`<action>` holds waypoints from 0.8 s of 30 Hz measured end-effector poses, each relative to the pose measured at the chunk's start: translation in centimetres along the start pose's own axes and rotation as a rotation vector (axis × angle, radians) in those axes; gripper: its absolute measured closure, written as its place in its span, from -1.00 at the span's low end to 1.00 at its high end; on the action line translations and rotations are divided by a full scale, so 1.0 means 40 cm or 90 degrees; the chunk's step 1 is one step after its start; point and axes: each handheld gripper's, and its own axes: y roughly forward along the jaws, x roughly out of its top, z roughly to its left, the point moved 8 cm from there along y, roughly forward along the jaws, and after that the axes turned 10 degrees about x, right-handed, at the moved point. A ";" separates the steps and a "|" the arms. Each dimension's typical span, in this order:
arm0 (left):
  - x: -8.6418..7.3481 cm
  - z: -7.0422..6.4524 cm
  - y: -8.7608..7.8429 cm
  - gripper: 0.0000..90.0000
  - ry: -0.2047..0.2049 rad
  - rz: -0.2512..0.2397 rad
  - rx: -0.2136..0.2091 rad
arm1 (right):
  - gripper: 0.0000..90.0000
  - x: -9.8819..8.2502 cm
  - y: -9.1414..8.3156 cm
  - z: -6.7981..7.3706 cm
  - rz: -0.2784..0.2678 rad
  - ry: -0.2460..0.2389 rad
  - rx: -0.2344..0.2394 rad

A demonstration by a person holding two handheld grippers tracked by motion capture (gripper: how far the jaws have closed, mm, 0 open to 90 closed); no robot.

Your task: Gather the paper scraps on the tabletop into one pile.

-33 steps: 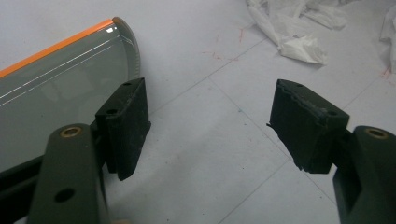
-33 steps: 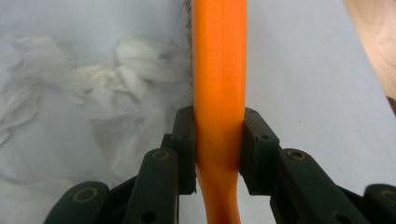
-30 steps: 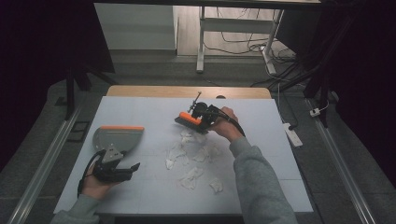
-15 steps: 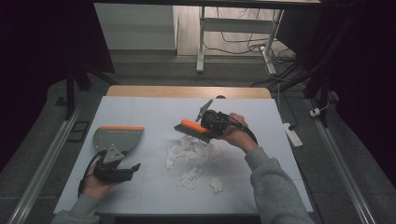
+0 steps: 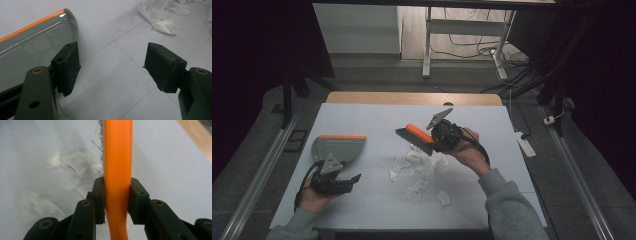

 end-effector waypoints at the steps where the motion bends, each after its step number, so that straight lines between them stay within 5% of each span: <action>1: 0.000 0.002 -0.001 -0.35 -0.001 -0.001 0.002 | 0.55 0.005 0.007 0.010 -0.005 0.010 0.010; 6: -0.002 0.007 -0.005 -0.35 -0.004 -0.004 0.007 | 0.55 0.048 0.086 0.086 -0.025 0.094 0.091; 14: -0.003 0.017 -0.009 -0.35 -0.011 -0.007 0.012 | 0.55 0.085 0.167 0.178 -0.002 0.136 0.160; 19: -0.003 0.014 -0.009 -0.35 -0.009 -0.006 0.011 | 0.55 0.089 0.221 0.203 0.020 0.146 0.171; 23: -0.004 0.015 -0.007 -0.35 -0.010 -0.005 0.011 | 0.55 0.076 0.241 0.167 0.046 0.152 0.123; 24: -0.004 0.015 -0.006 -0.35 -0.009 -0.005 0.010 | 0.55 0.067 0.238 0.151 0.048 0.178 0.127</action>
